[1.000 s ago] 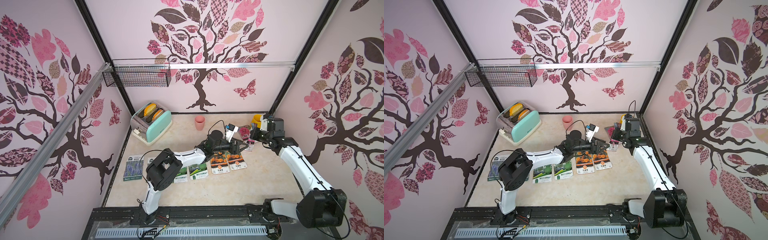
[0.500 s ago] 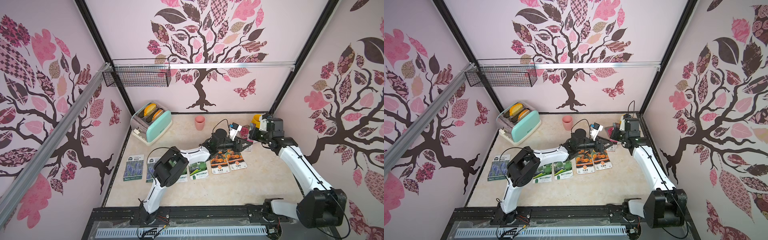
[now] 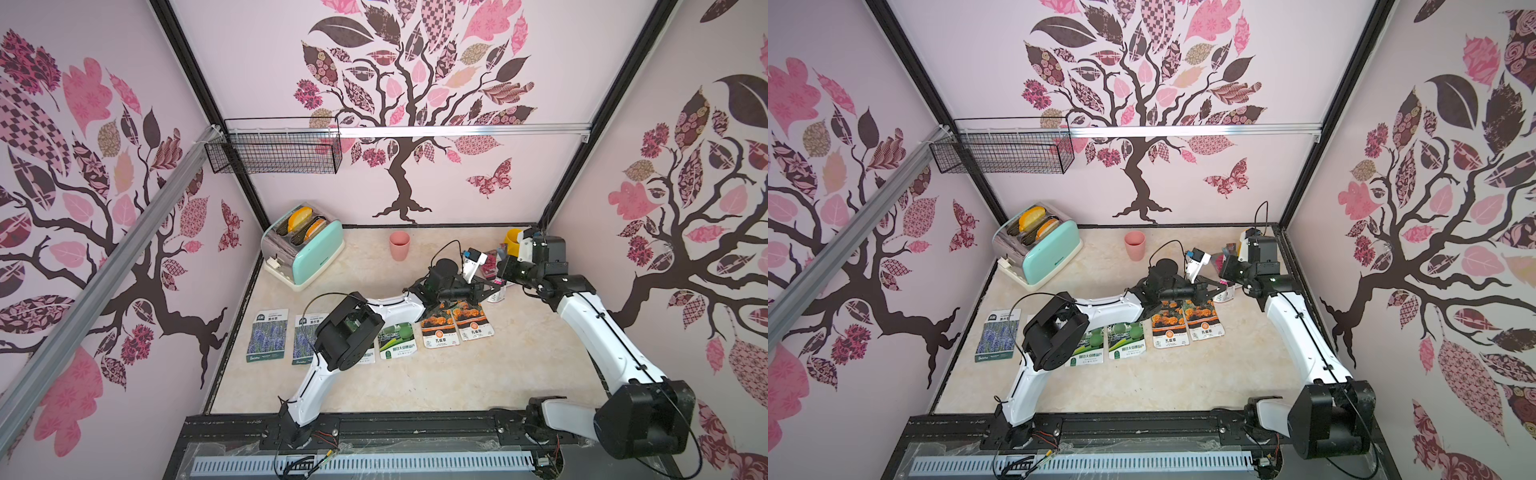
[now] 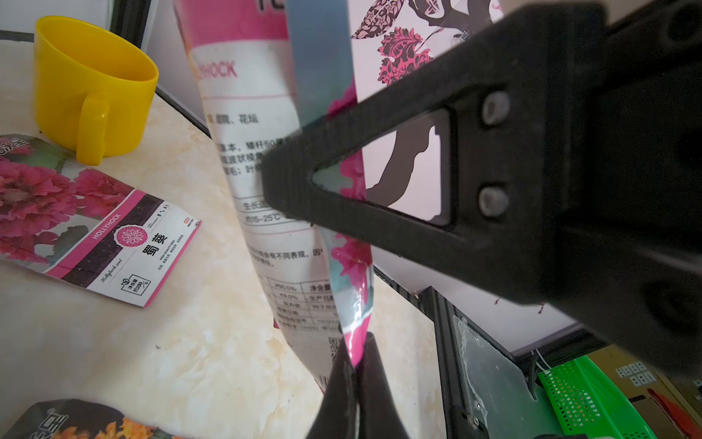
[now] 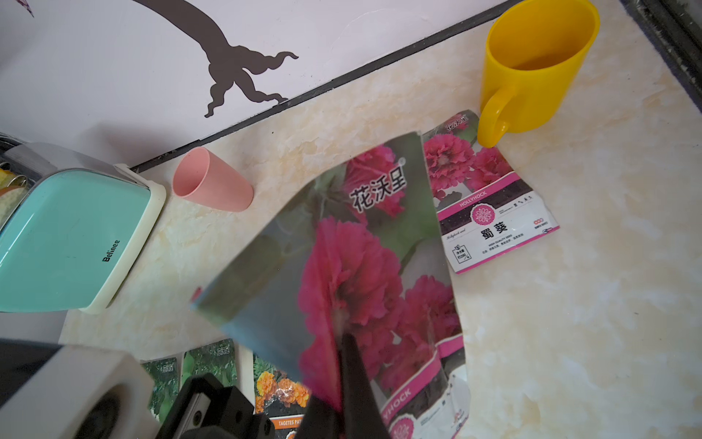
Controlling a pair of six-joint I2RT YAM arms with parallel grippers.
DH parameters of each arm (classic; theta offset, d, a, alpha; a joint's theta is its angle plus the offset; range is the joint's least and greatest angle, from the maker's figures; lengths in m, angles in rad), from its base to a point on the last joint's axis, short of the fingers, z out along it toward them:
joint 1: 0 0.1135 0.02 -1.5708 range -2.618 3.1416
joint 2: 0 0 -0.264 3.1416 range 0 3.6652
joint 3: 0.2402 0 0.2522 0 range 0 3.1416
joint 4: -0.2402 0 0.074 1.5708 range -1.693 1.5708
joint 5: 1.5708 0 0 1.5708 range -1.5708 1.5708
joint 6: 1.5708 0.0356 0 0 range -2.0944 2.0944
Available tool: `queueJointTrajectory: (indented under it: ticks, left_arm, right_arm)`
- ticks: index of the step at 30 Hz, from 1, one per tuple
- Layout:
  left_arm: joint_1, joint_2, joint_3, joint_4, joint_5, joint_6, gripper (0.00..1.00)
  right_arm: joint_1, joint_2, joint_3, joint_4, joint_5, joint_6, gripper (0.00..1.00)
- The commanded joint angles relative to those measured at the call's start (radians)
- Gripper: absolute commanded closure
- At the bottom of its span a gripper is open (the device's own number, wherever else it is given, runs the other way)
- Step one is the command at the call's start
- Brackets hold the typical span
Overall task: Arrange the seed packets in a row
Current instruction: Adjust the seed packet.
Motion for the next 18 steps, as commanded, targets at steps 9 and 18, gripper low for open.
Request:
queueJointTrajectory:
  ticks: [9, 18]
  left_arm:
    - [0.083, -0.207, -0.276, -0.010, -0.106, -0.048, 1.00]
    - [0.181, -0.498, -0.557, -0.073, -0.228, -0.155, 1.00]
  right_arm:
    - [0.010, 0.003, 0.058, 0.011, 0.098, -0.033, 0.00]
    - [0.009, 0.271, 0.104, 0.018, 0.182, -0.131, 0.00]
